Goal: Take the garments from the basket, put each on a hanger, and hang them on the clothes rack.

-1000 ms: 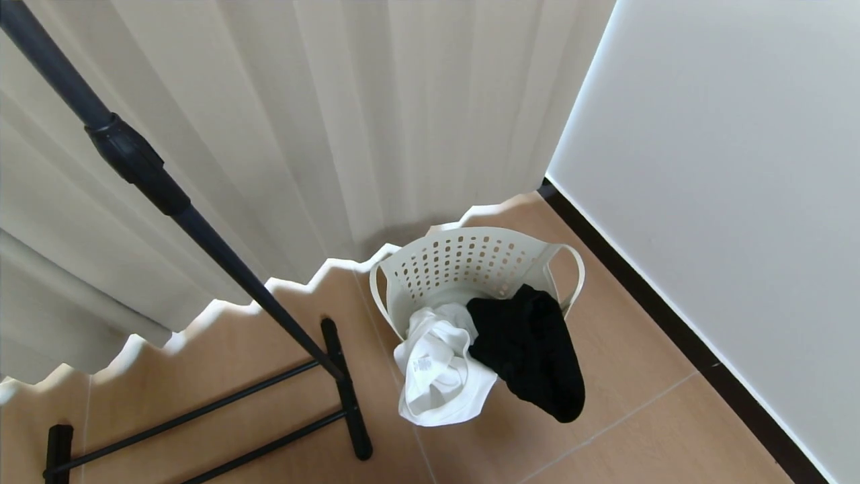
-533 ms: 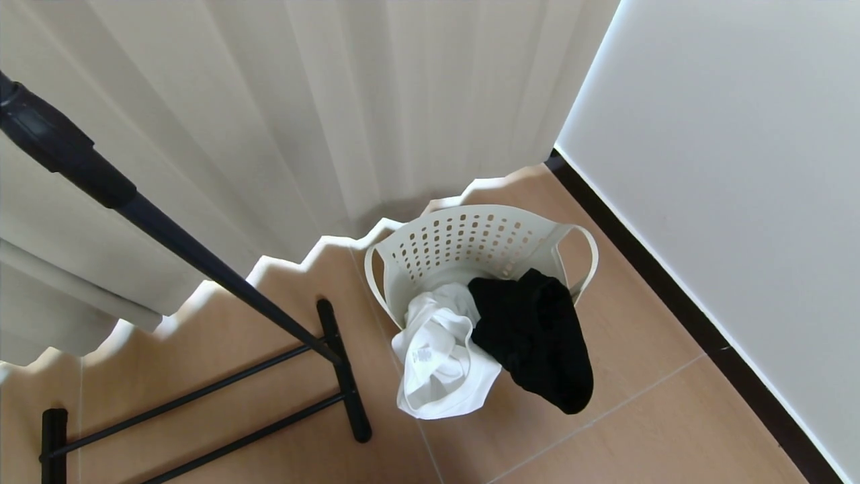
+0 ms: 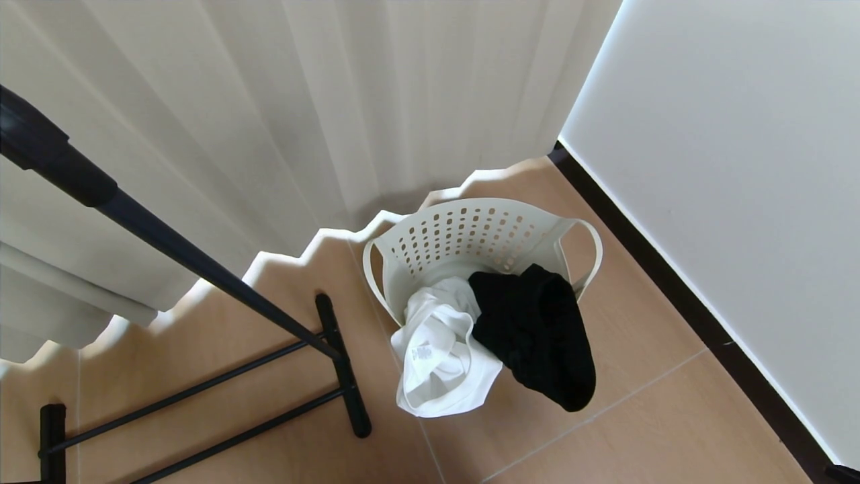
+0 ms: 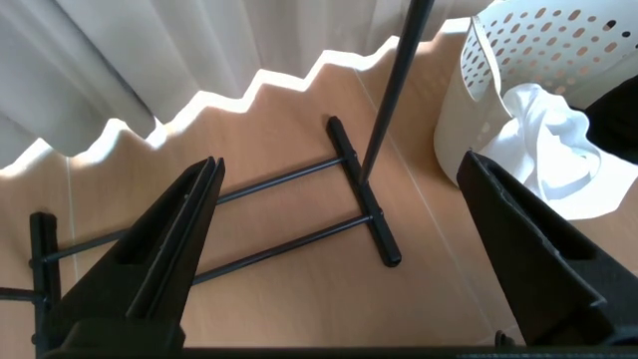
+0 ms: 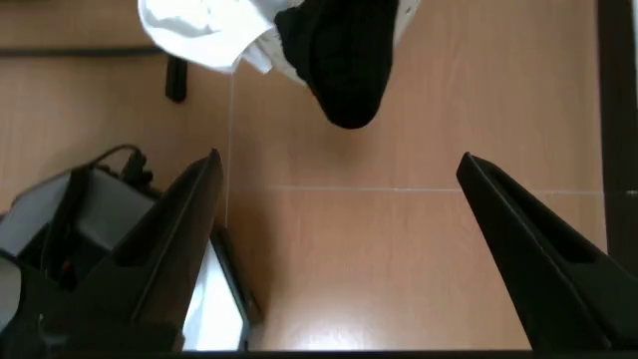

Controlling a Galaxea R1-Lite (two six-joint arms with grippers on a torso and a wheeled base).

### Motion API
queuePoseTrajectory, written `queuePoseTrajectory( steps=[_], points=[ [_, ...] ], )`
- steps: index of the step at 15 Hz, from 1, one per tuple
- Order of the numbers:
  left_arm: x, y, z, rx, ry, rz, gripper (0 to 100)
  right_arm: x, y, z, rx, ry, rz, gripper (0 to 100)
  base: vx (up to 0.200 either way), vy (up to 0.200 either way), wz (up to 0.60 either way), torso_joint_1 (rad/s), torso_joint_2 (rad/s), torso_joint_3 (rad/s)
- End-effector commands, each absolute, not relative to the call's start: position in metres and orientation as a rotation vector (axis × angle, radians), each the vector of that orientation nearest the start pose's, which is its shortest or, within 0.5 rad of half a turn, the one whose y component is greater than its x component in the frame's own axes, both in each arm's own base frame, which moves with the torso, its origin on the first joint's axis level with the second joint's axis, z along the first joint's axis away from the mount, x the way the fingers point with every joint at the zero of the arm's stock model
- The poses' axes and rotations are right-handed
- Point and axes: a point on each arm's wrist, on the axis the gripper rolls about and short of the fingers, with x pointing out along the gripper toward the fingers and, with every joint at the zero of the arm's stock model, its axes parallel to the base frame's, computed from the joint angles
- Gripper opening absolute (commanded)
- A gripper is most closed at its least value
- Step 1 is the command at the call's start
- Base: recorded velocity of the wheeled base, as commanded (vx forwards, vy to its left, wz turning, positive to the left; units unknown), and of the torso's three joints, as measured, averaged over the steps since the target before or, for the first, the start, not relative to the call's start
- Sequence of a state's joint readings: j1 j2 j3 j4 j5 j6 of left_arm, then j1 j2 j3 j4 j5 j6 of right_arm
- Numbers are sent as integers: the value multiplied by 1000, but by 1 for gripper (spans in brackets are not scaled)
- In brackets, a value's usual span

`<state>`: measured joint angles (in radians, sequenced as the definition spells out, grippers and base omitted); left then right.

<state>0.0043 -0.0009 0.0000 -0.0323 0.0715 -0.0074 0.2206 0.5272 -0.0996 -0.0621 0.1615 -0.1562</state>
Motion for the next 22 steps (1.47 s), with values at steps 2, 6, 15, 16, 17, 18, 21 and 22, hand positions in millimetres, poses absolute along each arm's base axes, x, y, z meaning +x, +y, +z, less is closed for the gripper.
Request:
queuePoseTrajectory(
  steps=[2,6,15,16,17,18,21,22],
  points=[
    [-23,2,79,-9,-32,77,100,117,45,136,-506,588,617,100,0,0,0,0,0,0],
    [-23,2,79,-7,-32,77,100,197,71,147,-894,556,678,100,0,0,0,0,0,0],
    [-23,2,79,-9,-33,78,100,322,98,142,-1080,513,518,100,0,0,0,0,0,0],
    [-23,2,79,-9,-33,78,100,334,96,143,-1071,494,494,100,0,0,0,0,0,0],
    [-23,2,79,-9,-33,78,100,340,95,143,-1066,495,483,100,0,0,0,0,0,0],
    [-23,2,79,-9,-32,77,100,345,94,140,-1054,500,476,100,0,0,0,0,0,0],
    [-23,2,79,-9,-32,77,100,354,97,138,-971,511,454,100,0,0,0,0,0,0],
    [-23,2,79,-7,-32,77,100,359,98,136,-964,511,455,100,0,0,0,0,0,0]
  ],
)
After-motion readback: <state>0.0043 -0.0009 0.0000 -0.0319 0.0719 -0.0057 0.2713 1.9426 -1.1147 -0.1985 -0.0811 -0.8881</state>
